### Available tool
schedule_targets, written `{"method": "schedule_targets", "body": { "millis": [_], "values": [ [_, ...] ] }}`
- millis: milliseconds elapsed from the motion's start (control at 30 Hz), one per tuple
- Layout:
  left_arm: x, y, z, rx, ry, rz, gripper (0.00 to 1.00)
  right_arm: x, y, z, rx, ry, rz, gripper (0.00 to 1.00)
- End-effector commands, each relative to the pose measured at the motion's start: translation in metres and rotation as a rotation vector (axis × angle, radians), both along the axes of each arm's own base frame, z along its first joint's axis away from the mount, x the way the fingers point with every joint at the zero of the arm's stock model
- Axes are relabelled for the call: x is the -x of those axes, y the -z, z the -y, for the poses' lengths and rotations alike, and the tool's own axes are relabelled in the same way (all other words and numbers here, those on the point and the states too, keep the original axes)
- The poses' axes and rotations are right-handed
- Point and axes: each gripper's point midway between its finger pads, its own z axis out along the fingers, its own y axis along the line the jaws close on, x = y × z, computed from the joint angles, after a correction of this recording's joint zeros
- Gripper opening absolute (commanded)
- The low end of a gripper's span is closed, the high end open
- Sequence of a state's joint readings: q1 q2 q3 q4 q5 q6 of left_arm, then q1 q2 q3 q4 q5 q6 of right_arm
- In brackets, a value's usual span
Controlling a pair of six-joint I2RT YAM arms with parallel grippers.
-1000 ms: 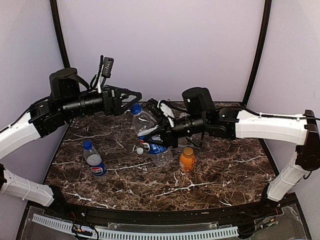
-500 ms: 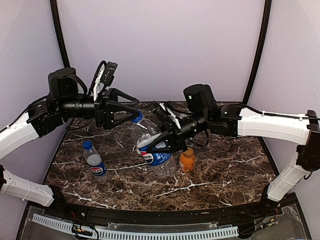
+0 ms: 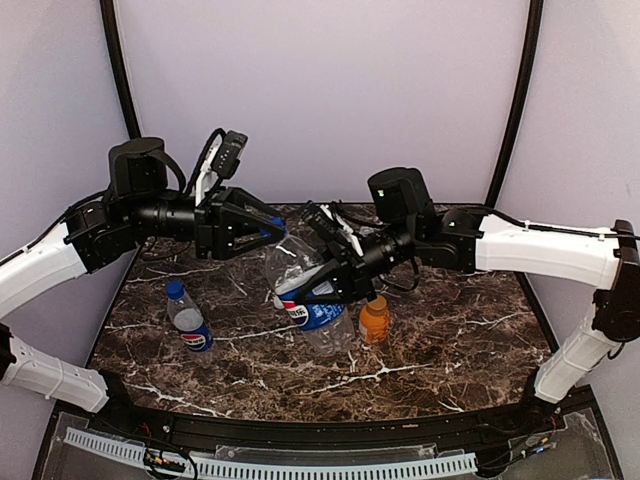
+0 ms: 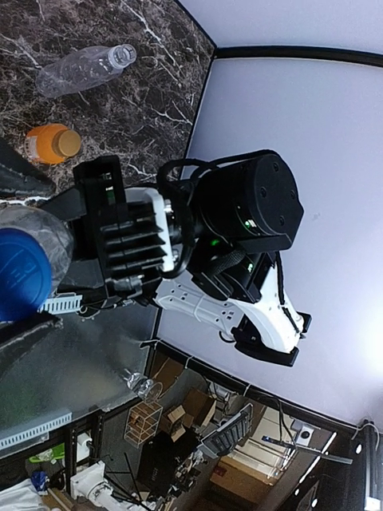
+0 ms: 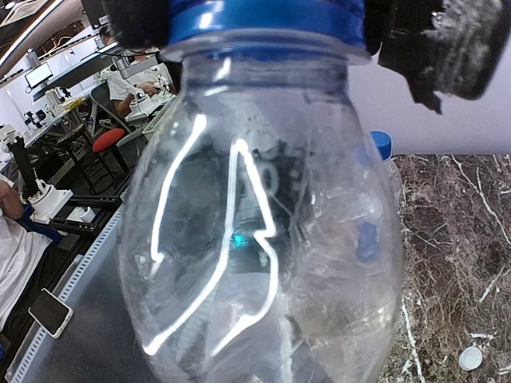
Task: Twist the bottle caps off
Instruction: Unscrew the bottle cap from the plastic bottle.
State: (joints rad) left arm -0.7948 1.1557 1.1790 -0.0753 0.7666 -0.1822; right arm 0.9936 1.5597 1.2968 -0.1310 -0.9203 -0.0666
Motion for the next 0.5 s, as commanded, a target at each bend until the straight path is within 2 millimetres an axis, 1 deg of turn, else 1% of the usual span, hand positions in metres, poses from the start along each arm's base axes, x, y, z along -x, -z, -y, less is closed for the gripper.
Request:
{"method": "schedule_targets", "body": {
  "millis": [0, 33, 67, 100, 133, 167, 200, 267, 300, 333, 367, 400, 433, 467],
  "values": [
    [0.002, -0.014, -0.002, 0.045, 0.011, 0.027, 0.42, -0.005, -0.008, -0.003, -0.022, 0.009, 0.019, 0.01],
    [0.002, -0.014, -0.002, 0.046, 0.009, 0.025, 0.39, -0.007, -0.006, -0.003, -0.017, 0.019, 0.021, 0.01],
    [0.0, -0.014, -0.001, 0.049, 0.002, 0.015, 0.32, -0.009, -0.006, -0.004, -0.013, 0.034, 0.027, 0.01],
    [-0.002, -0.015, -0.001, 0.051, -0.014, 0.003, 0.28, -0.013, -0.005, -0.004, -0.006, 0.058, 0.032, 0.01],
    [-0.005, -0.015, -0.001, 0.05, -0.029, -0.007, 0.21, -0.019, -0.004, -0.005, 0.003, 0.093, 0.041, 0.0],
    [-0.012, -0.014, -0.001, 0.048, -0.072, -0.028, 0.16, -0.025, -0.003, -0.006, 0.011, 0.128, 0.05, 0.0],
    [-0.016, -0.014, -0.002, 0.048, -0.097, -0.038, 0.14, -0.032, -0.001, -0.007, 0.024, 0.171, 0.062, 0.0],
    [-0.032, -0.013, -0.004, 0.047, -0.193, -0.082, 0.11, -0.048, 0.002, -0.008, 0.05, 0.265, 0.085, 0.0],
    [-0.047, -0.01, -0.007, 0.045, -0.286, -0.118, 0.09, -0.058, 0.004, -0.008, 0.061, 0.318, 0.096, 0.0],
    [-0.054, -0.008, -0.009, 0.043, -0.333, -0.14, 0.08, -0.07, 0.006, -0.009, 0.074, 0.387, 0.112, 0.0],
    [-0.07, -0.002, -0.014, 0.037, -0.441, -0.186, 0.08, -0.079, 0.009, -0.01, 0.081, 0.44, 0.116, 0.0],
    [-0.079, 0.002, -0.018, 0.032, -0.498, -0.208, 0.07, -0.088, 0.012, -0.01, 0.085, 0.488, 0.127, 0.0],
    [-0.091, 0.01, -0.024, 0.021, -0.584, -0.248, 0.07, -0.096, 0.015, -0.01, 0.093, 0.535, 0.122, 0.0],
    [-0.096, 0.016, -0.028, 0.008, -0.622, -0.267, 0.08, -0.104, 0.018, -0.01, 0.099, 0.588, 0.124, 0.0]
  ]
}}
